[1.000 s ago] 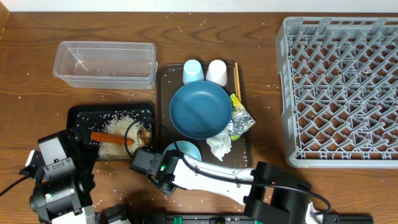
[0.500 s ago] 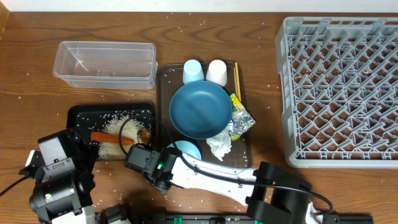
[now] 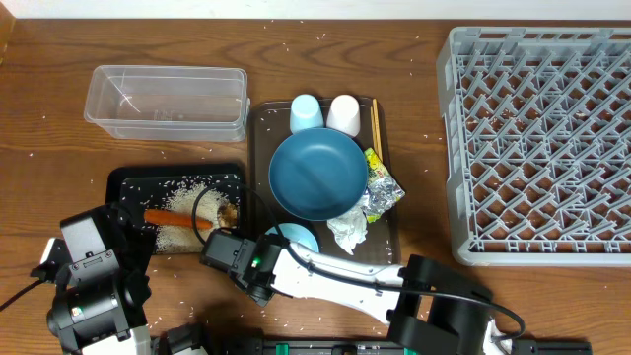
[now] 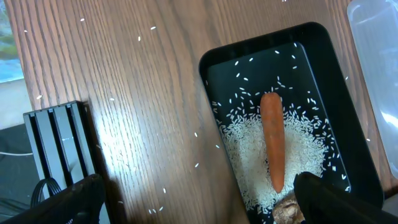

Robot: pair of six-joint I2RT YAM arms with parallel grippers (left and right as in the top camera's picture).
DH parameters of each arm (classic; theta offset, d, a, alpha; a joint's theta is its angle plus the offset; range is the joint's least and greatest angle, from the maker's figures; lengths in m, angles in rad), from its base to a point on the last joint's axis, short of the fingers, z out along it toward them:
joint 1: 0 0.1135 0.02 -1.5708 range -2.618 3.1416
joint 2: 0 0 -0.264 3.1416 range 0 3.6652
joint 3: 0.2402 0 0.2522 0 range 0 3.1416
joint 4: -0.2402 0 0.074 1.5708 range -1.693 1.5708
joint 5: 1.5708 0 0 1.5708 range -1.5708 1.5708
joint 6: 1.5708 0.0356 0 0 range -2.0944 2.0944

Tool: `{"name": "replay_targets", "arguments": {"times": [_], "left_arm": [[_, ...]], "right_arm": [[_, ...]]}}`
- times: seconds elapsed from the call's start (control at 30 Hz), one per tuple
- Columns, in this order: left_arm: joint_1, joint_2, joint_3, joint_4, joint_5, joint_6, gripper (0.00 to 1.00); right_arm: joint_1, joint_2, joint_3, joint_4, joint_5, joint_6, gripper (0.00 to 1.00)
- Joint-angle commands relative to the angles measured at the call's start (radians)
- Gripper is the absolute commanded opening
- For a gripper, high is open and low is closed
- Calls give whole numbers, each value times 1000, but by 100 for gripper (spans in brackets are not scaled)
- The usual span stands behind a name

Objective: Sort waste into correct bins and load items into the dishwasher rack
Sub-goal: 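Grasp the rim of the light-blue bowl with the right gripper, then lift the bowl and carry it right toward the grey dish rack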

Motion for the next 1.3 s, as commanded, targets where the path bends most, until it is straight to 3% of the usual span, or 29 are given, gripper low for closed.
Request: {"name": "replay_targets", "arguments": {"times": [0.0,0.3,0.97,1.27], "left_arm": [[5,1,16,-5,-9,13,98],[5,1,16,-5,-9,13,98],[5,1,16,-5,-8,13,98],[5,1,16,-5,-9,13,98]], "right_arm": [[-8,9,-11,0,18,11,23],[-8,19,-11,0,37,11,23],[-9,15,10,-23,32,11,1],[-9,-40,59,-77,-29,10,1]]}}
